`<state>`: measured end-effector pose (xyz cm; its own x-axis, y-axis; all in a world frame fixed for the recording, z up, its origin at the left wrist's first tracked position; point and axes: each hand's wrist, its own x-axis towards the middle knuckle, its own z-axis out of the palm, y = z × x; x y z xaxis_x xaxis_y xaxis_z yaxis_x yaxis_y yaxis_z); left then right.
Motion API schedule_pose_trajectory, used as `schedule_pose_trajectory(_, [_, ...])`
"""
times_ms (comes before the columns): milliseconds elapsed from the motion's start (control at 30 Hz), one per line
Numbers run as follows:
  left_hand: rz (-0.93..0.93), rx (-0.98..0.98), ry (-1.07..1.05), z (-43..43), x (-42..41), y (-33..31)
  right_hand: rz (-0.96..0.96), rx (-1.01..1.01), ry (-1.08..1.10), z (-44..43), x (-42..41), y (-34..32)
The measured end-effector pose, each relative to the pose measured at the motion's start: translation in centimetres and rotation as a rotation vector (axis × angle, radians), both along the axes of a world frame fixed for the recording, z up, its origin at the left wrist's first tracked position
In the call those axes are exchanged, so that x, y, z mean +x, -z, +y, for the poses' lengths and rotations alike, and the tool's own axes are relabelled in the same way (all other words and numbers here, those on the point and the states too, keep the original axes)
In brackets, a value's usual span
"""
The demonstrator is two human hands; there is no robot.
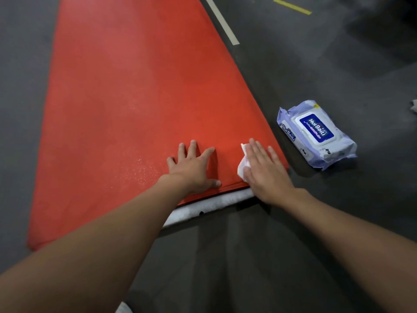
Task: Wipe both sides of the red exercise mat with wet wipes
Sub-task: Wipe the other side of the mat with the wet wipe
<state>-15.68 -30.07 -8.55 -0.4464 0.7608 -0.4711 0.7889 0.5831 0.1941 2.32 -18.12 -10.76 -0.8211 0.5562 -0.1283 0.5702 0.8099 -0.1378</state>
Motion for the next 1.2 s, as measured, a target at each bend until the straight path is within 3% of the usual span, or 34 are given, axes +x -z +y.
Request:
schedule_pose_trajectory(33, [0.004, -0.006, 0.008, 0.1, 0.1, -0.1, 0.034, 0.012, -0.023, -1.0, -0.4, 0.3])
schedule_pose_trajectory(133, [0.002, -0.028, 0.038, 0.1, -0.4, -0.3, -0.027, 0.083, -0.372, -3.0, -0.2, 0.6])
schedule_pose_trajectory(167, [-0.004, -0.034, 0.044, 0.1, -0.6, -0.4, -0.055, 0.106, -0.380, -2.0, -0.2, 0.4])
schedule_pose_trajectory(267, [-0.020, -0.044, 0.051, -0.2, -0.8, -0.5, -0.051, 0.064, -0.093, 0.3, -0.4, -0.3])
schedule_pose_trajectory(367, [-0.063, -0.039, 0.027, -0.1, -0.7, -0.5, 0.164, 0.056, -0.115, -0.5, -0.6, -0.5])
schedule_pose_trajectory(567, [-0.309, 0.145, -0.278, 1.6, 0.1, -1.9, 0.614, -0.523, 0.234, -1.7, -3.5, -1.9])
schedule_pose_trajectory(667, [-0.390, 0.179, -0.341, 1.4, 0.4, -1.9, 0.714, -0.945, 0.484, -3.0, -5.4, -2.9])
schedule_pose_trajectory(800, [-0.536, 0.409, -0.474, 0.6, -0.1, -2.1, 0.794, -1.404, 0.743, -2.7, -6.4, -3.6])
schedule_pose_trajectory(900, [-0.653, 0.489, -0.494, 0.2, -0.1, -2.4, 0.631, -1.426, 0.616, -2.4, -5.9, -4.5])
schedule_pose_trajectory(1000, [-0.768, 0.545, -0.545, 0.4, 0.0, -2.9, 0.768, -1.428, 0.668, -1.7, -5.9, -5.1])
schedule_pose_trajectory(1200, [-0.723, 0.658, -0.660, 1.1, 0.0, -3.9, 0.919, -1.594, 0.845, -1.3, -6.0, -5.5])
